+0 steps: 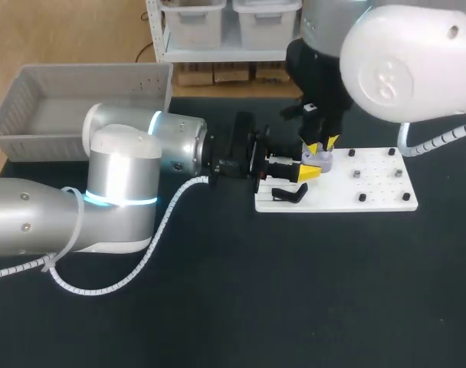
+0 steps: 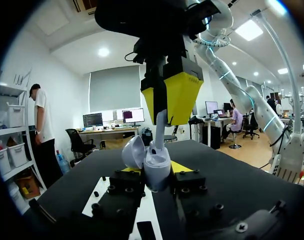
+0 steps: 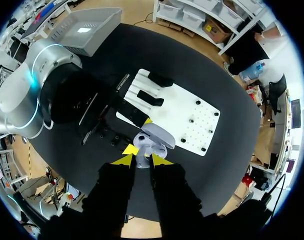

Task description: Pick up each earbud case from the left stands, insert the matching earbuds, close the lid, and place the case in the box.

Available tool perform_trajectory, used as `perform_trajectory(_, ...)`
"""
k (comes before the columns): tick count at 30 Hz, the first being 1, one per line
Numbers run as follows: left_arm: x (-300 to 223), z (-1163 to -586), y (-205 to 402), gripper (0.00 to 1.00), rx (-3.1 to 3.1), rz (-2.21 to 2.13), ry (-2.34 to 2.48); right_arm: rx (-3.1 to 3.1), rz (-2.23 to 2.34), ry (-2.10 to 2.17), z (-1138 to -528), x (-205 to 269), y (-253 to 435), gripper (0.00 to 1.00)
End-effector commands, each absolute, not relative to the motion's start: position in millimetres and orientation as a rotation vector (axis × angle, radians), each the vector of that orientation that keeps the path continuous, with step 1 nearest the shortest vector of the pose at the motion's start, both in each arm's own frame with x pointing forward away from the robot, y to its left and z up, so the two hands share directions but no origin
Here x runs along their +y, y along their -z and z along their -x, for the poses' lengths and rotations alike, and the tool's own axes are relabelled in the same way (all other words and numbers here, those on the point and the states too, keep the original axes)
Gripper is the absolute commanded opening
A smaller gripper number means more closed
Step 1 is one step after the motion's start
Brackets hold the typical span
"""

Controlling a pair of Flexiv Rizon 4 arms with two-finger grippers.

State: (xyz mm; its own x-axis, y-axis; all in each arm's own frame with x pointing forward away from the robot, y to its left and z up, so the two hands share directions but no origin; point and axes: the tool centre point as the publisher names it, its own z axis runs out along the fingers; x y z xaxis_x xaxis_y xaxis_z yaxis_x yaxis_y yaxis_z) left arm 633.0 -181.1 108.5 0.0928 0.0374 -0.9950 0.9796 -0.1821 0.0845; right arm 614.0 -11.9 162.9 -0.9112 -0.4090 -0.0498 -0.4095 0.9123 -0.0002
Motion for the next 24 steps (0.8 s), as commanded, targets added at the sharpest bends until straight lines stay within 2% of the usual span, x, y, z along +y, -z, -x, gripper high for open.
perform_trajectory(1, -180.8, -631.5, -107.7, 0.0, 1.083, -1.412, 1.246, 3.028, 0.646, -0.01, -615.0, -9.2, -161.1, 0.0)
perform_trajectory(24, -180.8, -631.5, -107.7, 0.0, 1.083, -1.412, 1.246, 3.049, 0.655, -0.005, -618.6, -7.3, -151.6, 0.0)
